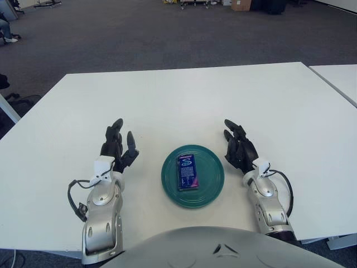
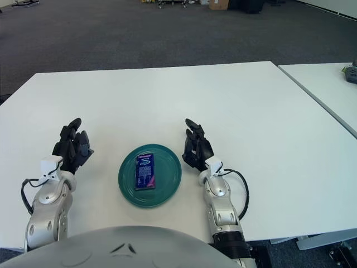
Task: Put the gum into the plate.
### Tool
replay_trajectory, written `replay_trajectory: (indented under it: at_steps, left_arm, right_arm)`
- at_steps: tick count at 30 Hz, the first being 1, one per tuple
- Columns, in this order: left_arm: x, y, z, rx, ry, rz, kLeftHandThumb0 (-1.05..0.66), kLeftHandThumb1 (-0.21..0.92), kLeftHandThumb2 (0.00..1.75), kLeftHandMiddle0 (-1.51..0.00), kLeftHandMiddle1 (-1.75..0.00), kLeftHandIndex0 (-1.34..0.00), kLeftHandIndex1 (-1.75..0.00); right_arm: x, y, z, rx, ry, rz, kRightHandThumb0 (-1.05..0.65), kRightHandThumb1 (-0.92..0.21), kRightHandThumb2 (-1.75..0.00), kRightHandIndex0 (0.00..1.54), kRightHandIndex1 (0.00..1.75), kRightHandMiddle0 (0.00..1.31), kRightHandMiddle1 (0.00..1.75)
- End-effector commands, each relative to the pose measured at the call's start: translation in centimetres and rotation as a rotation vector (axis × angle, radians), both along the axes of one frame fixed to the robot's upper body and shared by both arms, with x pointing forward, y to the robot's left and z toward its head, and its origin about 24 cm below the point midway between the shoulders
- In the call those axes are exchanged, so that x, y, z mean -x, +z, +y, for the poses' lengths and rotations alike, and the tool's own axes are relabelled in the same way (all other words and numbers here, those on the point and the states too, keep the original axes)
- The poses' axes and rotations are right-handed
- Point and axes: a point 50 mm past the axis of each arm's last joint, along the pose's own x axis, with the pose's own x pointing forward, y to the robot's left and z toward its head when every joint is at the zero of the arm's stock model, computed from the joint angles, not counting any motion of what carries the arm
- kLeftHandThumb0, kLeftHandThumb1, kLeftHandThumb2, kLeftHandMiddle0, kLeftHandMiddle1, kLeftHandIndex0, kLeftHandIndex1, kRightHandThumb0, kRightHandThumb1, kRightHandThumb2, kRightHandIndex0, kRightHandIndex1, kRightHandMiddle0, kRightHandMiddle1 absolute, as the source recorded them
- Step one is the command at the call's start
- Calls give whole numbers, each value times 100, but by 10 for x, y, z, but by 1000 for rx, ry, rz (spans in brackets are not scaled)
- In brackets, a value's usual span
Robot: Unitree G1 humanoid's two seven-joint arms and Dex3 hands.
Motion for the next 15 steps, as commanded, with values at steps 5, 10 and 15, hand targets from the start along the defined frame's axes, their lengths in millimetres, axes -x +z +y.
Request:
replay_trajectory:
  at_steps: [5,10,15]
  left_arm:
    - [22,-22,-27,149,40,61,-92,92,93,-19,-3,0,-40]
    - [34,-24,-32,188,44,101,-90,92,92,-21,-3,0,-39]
    - [36,-25,-34,214,45,113,-89,92,93,-21,-3,0,-41]
  right_arm:
    - [16,-22,0,-17,-10,142,-83,-92,-91,19,0,0,45]
    - [17,-21,-1,-17,-4,129,-84,-92,-91,19,0,0,44]
    - [15,-21,-2,-12,3,125,-85,-92,-92,19,0,0,44]
